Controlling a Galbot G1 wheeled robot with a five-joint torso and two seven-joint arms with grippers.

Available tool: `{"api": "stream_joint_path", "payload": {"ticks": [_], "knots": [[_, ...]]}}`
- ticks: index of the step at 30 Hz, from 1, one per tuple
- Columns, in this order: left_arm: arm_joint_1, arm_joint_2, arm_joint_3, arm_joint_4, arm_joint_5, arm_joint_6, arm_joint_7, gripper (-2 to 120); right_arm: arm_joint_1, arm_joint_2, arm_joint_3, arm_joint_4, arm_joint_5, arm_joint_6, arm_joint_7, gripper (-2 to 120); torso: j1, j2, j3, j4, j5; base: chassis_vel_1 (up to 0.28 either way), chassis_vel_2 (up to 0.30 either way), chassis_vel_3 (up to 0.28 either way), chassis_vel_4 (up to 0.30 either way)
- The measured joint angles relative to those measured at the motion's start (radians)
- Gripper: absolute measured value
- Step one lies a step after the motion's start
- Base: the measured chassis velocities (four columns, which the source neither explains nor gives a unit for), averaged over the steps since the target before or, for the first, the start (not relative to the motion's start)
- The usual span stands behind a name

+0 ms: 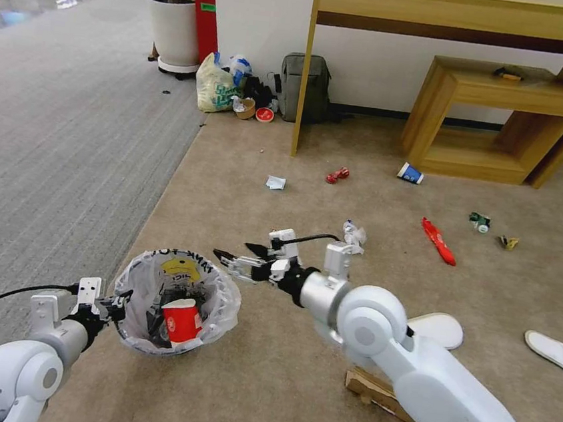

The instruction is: Pick up the trash bin and place the garbage on the floor into it.

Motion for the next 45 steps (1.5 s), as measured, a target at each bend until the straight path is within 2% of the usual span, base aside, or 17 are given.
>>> {"api": "stream_joint_path", "payload": {"ticks": [2, 3, 4, 7, 8, 10, 11, 12, 15, 18, 23, 25, 32, 41, 45], "knots": [[0.002, 0.0, -0.005, 0.0, 0.0, 0.0, 0.001, 0, -0.106, -0.069, 0.081, 0.008, -0.076, 0.002, -0.107, 100, 0.0, 0.0, 0.0, -0.0008, 0.0011, 0.0, 0.0, 0.0, 0.0], [0.002, 0.0, -0.005, 0.0, 0.0, 0.0, 0.001, 0, -0.106, -0.069, 0.081, 0.008, -0.076, 0.002, -0.107, 100, 0.0, 0.0, 0.0, -0.0008, 0.0011, 0.0, 0.0, 0.0, 0.0], [0.002, -0.001, -0.007, 0.001, 0.0, 0.0, 0.003, 0, -0.143, -0.099, 0.114, 0.009, -0.097, 0.01, -0.15, 100, 0.0, 0.0, 0.0, -0.0011, 0.0009, 0.0, 0.0, 0.0, 0.0], [0.008, -0.006, -0.013, 0.003, 0.0, 0.0, 0.007, 0, -0.255, -0.222, 0.223, -0.028, -0.205, 0.041, -0.368, 100, 0.0, 0.0, 0.0, -0.0005, 0.0006, 0.0, 0.0, 0.0, 0.0], [0.008, -0.006, -0.013, 0.003, 0.0, 0.0, 0.007, 0, -0.255, -0.222, 0.223, -0.028, -0.205, 0.041, -0.368, 100, 0.0, 0.0, 0.0, -0.0005, 0.0006, 0.0, 0.0, 0.0, 0.0], [0.012, -0.008, -0.015, 0.004, 0.002, 0.0, 0.007, 0, -0.28, -0.269, 0.242, -0.066, -0.261, 0.062, -0.446, 100, 0.0, 0.0, 0.0, -0.0003, 0.0003, 0.0, 0.0, 0.0, 0.0], [0.014, -0.011, -0.015, 0.004, 0.002, 0.0, 0.008, 0, -0.295, -0.3, 0.249, -0.108, -0.318, 0.083, -0.522, 100, 0.0, 0.0, 0.0, -0.0004, 0.0005, 0.0, 0.0, 0.0, 0.0], [0.014, -0.011, -0.015, 0.004, 0.002, 0.0, 0.008, 0, -0.295, -0.3, 0.249, -0.108, -0.318, 0.083, -0.522, 100, 0.0, 0.0, 0.0, -0.0004, 0.0005, 0.0, 0.0, 0.0, 0.0], [0.021, -0.019, -0.02, -0.004, 0.003, 0.0, 0.008, 0, -0.333, -0.355, 0.239, -0.24, -0.504, 0.17, -0.747, 100, 0.0, 0.0, 0.0, -0.0003, 0.0004, 0.0, 0.0, 0.0, 0.0], [0.023, -0.023, -0.023, -0.005, 0.004, 0.0, 0.008, 0, -0.357, -0.362, 0.222, -0.291, -0.579, 0.211, -0.787, 100, 0.0, 0.0, 0.0, -0.0004, 0.0005, 0.0, 0.0, 0.0, 0.0], [0.028, -0.029, -0.028, -0.005, 0.005, 0.0, 0.008, 0, -0.4, -0.351, 0.215, -0.375, -0.68, 0.246, -0.795, 100, 0.0, 0.0, 0.0, -0.0002, 0.0005, 0.0, 0.0, 0.0, 0.0], [0.035, -0.03, -0.031, -0.006, 0.006, 0.0, 0.008, 0, -0.447, -0.351, 0.241, -0.435, -0.751, 0.281, -0.795, 100, 0.0, 0.0, 0.0, -0.0004, 0.0007, 0.0, 0.0, 0.0, 0.0], [0.038, -0.035, -0.03, -0.003, 0.011, 0.0, 0.009, 0, -0.527, -0.364, 0.327, -0.499, -0.796, 0.322, -0.808, 100, 0.0, 0.0, 0.0, -0.0006, 0.0, 0.0, 0.0, 0.0, 0.0], [0.031, -0.03, -0.014, 0.004, 0.017, 0.0, 0.011, 0, -0.514, -0.289, 0.352, -0.629, -0.875, 0.369, -0.798, 100, 0.0, 0.0, 0.0, -0.0004, 0.0002, 0.0, 0.0, 0.0, 0.0], [0.034, -0.026, -0.012, 0.002, 0.017, 0.0, 0.011, 0, -0.458, -0.239, 0.32, -0.699, -0.899, 0.388, -0.788, 92, 0.0, 0.0, 0.0, -0.0003, 0.0002, 0.0, 0.0, 0.0, 0.0]]}}
